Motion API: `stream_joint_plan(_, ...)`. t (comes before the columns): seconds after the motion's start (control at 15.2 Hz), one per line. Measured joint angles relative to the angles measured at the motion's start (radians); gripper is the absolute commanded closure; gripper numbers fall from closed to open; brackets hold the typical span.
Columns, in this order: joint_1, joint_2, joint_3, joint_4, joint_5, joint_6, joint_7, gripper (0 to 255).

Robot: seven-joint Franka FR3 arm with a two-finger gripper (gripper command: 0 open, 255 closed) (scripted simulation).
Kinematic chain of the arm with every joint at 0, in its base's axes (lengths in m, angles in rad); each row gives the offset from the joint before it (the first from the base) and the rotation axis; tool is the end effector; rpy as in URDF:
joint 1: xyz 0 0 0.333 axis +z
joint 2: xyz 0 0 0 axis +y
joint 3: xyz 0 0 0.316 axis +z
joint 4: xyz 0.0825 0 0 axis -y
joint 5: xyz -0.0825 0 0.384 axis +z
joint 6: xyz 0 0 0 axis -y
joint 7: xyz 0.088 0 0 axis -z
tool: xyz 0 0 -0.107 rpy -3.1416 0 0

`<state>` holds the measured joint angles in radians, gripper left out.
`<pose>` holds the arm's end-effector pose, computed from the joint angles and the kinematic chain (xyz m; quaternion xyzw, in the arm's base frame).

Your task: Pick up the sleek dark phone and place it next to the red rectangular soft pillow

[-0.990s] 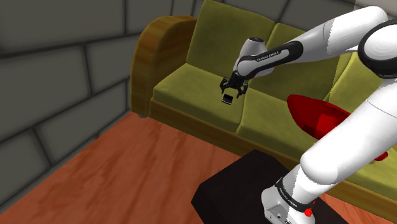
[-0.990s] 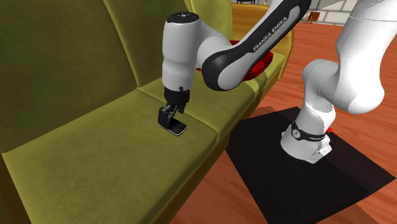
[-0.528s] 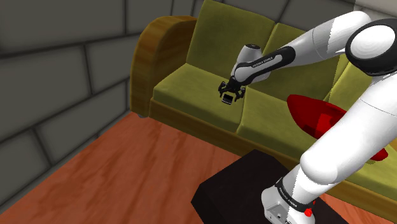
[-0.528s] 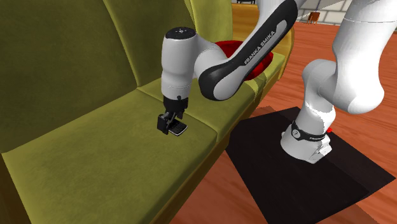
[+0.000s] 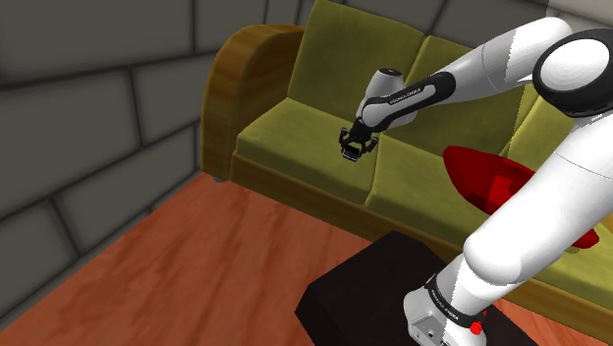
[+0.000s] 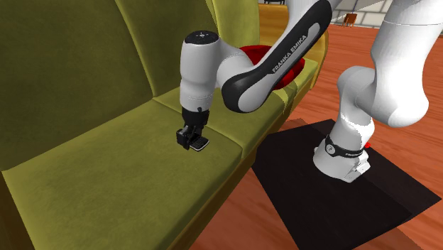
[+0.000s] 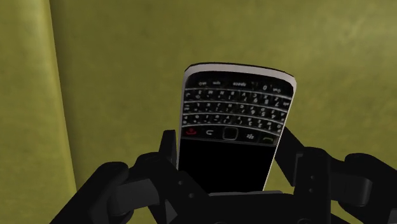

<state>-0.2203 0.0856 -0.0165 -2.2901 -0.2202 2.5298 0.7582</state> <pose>0.5236 -0.1240 0.3288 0.9113 -0.3983 0.0921 0.0485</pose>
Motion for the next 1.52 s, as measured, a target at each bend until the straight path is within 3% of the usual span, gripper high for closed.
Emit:
stream_joint_plan(0.66, 0.000, -0.004, 0.000, 0.001, 0.002, -0.006, -0.002, 255)
stream_joint_plan(1.52, 0.002, -0.105, 0.005, 0.063, 0.036, -0.169, -0.042, 255)
